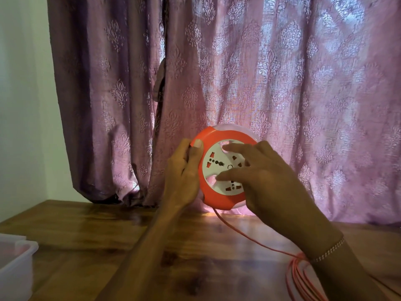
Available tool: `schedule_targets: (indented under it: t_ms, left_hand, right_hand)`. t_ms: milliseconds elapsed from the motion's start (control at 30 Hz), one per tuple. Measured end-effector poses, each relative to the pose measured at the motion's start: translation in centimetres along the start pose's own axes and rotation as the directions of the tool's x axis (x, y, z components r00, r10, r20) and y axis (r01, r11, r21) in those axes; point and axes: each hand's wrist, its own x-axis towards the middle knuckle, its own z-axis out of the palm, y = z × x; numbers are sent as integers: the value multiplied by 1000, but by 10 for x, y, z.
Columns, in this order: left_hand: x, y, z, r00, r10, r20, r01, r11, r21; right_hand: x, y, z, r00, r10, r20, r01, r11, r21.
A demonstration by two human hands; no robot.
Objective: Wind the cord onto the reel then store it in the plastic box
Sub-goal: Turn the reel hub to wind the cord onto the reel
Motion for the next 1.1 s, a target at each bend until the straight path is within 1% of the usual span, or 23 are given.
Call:
schedule_targets:
  t_ms: [133,200,367,500,600,800,867,967,1033,1100]
  left_hand:
    - [0,-3,0,1000,-26,18,26,999,-19]
    - [0,-4,0,1000,-18,13,19,999,-27]
    - [0,-3,0,1000,22,10,-22,1000,-3]
    - [0,-3,1,1000,27,-3,-27,1000,5]
    - [0,-2,1,1000,20,-11,-20,1000,15]
    - [-2,-3,5,1000,1,5,-1,1000,18]
    - [-1,-3,4,1000,3,-4,-3,1000,11]
    - [-1,-2,2,1000,13,-7,-13,1000,-7]
    - [-2,-3,2,1000,7,-2,-7,1000,-13]
    - [-2,-3,2,1000,7,-8,-7,1000,-6]
  right_hand:
    - [-1,-2,7,996,17,89,-10,997,-72]
    - [0,-2,6,995,34,90,-25,995,-94]
    - [-1,-2,4,999,16,52,-8,988,-152]
    - [-1,-3,1,995,62,72,-46,978,-203]
    - [-1,-5,0,992,110,58,-93,967,-238]
    - [-3,-9,4,963,268,-16,-268,955,-130]
    - [-2,-11,5,948,310,-67,-316,944,-95]
    - [0,-14,7,912,396,-109,-396,918,21]
    - [-1,-14,8,907,410,-97,-407,912,51]
    - [-3,-12,7,912,399,-99,-398,917,29]
